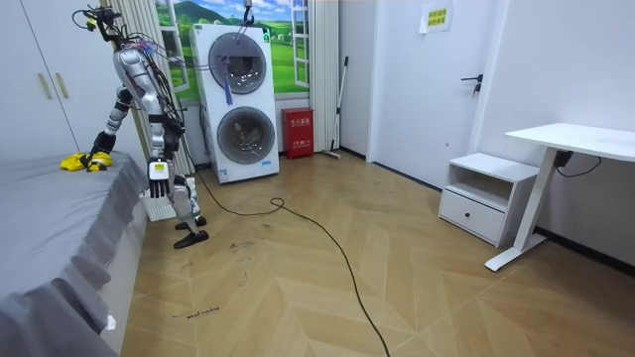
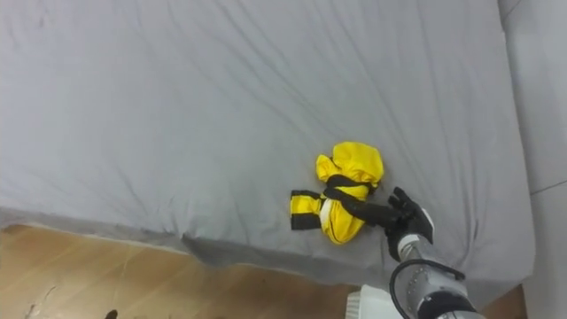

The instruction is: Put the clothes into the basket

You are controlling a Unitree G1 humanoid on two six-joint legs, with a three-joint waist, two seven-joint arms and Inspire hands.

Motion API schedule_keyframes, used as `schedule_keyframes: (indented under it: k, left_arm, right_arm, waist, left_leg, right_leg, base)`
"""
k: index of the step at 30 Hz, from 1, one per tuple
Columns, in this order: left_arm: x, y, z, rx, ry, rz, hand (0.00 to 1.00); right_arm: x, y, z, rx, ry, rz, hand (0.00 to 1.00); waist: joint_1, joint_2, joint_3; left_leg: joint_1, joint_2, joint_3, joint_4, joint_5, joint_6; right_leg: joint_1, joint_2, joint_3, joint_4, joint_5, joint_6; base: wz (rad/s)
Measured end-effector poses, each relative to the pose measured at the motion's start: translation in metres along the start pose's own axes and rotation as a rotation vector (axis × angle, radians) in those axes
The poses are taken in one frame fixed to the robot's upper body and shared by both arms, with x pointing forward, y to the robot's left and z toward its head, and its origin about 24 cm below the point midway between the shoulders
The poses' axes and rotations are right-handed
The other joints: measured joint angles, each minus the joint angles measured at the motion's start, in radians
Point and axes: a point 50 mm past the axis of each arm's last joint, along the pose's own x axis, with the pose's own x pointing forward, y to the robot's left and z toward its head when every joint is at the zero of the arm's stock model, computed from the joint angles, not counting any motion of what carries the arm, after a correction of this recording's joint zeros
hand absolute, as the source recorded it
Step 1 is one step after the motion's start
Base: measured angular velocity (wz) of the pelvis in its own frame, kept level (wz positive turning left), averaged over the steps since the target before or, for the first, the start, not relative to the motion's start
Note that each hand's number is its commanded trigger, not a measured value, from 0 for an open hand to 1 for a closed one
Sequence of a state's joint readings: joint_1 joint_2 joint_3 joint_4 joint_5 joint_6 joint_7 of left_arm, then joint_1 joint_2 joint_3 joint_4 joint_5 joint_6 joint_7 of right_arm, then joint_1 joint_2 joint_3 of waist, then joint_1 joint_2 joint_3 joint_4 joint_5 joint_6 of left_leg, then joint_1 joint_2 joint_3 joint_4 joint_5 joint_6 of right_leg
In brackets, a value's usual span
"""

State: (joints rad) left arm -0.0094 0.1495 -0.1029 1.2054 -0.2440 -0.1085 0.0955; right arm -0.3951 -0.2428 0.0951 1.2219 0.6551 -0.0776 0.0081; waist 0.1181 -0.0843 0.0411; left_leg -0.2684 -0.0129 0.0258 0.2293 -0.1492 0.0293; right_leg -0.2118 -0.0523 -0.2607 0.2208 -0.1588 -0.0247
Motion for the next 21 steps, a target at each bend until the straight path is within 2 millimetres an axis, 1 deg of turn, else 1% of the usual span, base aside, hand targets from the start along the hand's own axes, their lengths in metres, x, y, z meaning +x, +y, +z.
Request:
schedule_keyframes:
  k: [3, 6, 7, 8, 10, 11, 12, 13, 14, 16, 18, 21]
  left_arm:
    - [0.000, -0.001, 0.001, -0.001, -0.001, -0.003, 0.00]
    - [0.001, -0.002, 0.002, 0.000, 0.004, -0.004, 0.00]
    - [0.001, -0.003, 0.004, 0.007, 0.001, -0.008, 0.00]
    - [0.001, -0.004, 0.005, 0.018, -0.001, -0.013, 0.00]
    - [0.002, -0.006, 0.008, 0.037, -0.009, -0.022, 0.00]
    - [0.002, -0.006, 0.008, 0.037, -0.010, -0.023, 0.00]
    - [0.002, -0.007, 0.009, 0.037, -0.010, -0.025, 0.00]
    - [0.002, -0.007, 0.008, 0.037, -0.007, -0.024, 0.00]
    - [0.002, -0.007, 0.008, 0.037, -0.007, -0.024, 0.00]
    - [0.002, -0.007, 0.008, 0.038, -0.005, -0.023, 0.00]
    - [0.002, -0.008, 0.009, 0.052, -0.006, -0.030, 0.00]
    - [0.003, -0.010, 0.011, 0.068, -0.010, -0.037, 0.00]
  right_arm:
    - [0.001, 0.001, 0.000, -0.055, 0.013, 0.002, 0.00]
    - [0.001, 0.001, -0.003, -0.094, 0.021, 0.005, 0.00]
    - [0.001, 0.003, -0.003, -0.122, 0.019, 0.012, 0.07]
    - [0.000, 0.003, -0.004, -0.138, 0.019, 0.014, 0.15]
    - [0.000, 0.005, -0.007, -0.187, 0.017, 0.020, 0.55]
    - [0.000, 0.005, -0.007, -0.196, 0.017, 0.019, 0.68]
    - [0.000, 0.008, -0.009, -0.203, 0.019, 0.020, 0.71]
    - [0.000, 0.007, -0.009, -0.225, 0.018, 0.011, 0.77]
    - [0.000, 0.007, -0.008, -0.237, 0.017, 0.006, 1.00]
    - [0.000, 0.006, -0.009, -0.290, 0.017, -0.010, 1.00]
    - [0.000, 0.006, -0.009, -0.298, 0.017, -0.022, 1.00]
    - [0.000, 0.007, -0.010, -0.296, 0.016, -0.037, 1.00]
  waist:
    - [0.004, 0.001, 0.0009]
    - [0.006, 0.001, 0.0013]
    - [0.007, 0.003, 0.0023]
    - [0.010, 0.004, 0.0027]
    - [0.021, 0.005, 0.0036]
    - [0.024, 0.006, 0.0042]
    - [0.026, 0.006, 0.0045]
    - [0.028, 0.007, 0.0046]
    - [0.028, 0.007, 0.0045]
    - [0.027, 0.007, 0.0045]
    - [0.028, 0.009, 0.0047]
    - [0.033, 0.013, 0.0038]
  left_leg:
    - [-0.005, 0.000, -0.008, 0.002, 0.000, 0.000]
    - [-0.006, 0.000, -0.012, 0.002, 0.000, 0.000]
    - [-0.005, 0.000, -0.011, 0.002, 0.000, 0.000]
    - [-0.005, 0.000, -0.008, 0.002, 0.000, 0.000]
    - [0.000, 0.001, -0.002, 0.000, 0.000, 0.000]
    - [0.000, 0.001, -0.003, -0.001, 0.000, 0.000]
    - [-0.001, 0.001, -0.003, -0.001, 0.001, -0.001]
    - [-0.001, 0.002, -0.002, -0.002, 0.001, -0.001]
    - [-0.001, 0.002, -0.001, -0.003, 0.001, -0.002]
    - [-0.001, 0.002, -0.004, -0.005, 0.002, -0.003]
    - [-0.002, 0.003, -0.005, -0.008, 0.003, -0.005]
    - [-0.002, 0.004, -0.007, -0.010, 0.003, -0.005]
  right_leg:
    - [0.001, 0.002, -0.017, -0.001, 0.000, 0.000]
    - [0.002, 0.002, -0.022, -0.001, 0.000, 0.000]
    - [0.002, 0.003, -0.019, -0.001, 0.000, 0.000]
    - [0.002, 0.003, -0.018, -0.002, 0.000, 0.000]
    - [0.003, 0.003, -0.015, -0.002, 0.000, 0.000]
    - [0.003, 0.004, -0.016, -0.002, 0.000, 0.000]
    - [0.003, 0.004, -0.018, -0.002, 0.000, 0.000]
    - [0.003, 0.005, -0.019, -0.002, 0.000, 0.000]
    - [0.002, 0.005, -0.019, -0.002, 0.000, 0.000]
    - [0.002, 0.007, -0.028, -0.003, 0.001, -0.001]
    - [0.002, 0.006, -0.045, -0.003, 0.001, -0.001]
    - [0.002, 0.006, -0.047, -0.003, 0.001, -0.001]
  base:
    - [0.13]
    - [0.05]
    - [-0.05]
    - [-0.09]
    - [-0.09]
    - [-0.04]
    - [0.00]
    - [0.00]
    - [0.00]
    - [0.00]
    - [0.05]
    - [0.03]
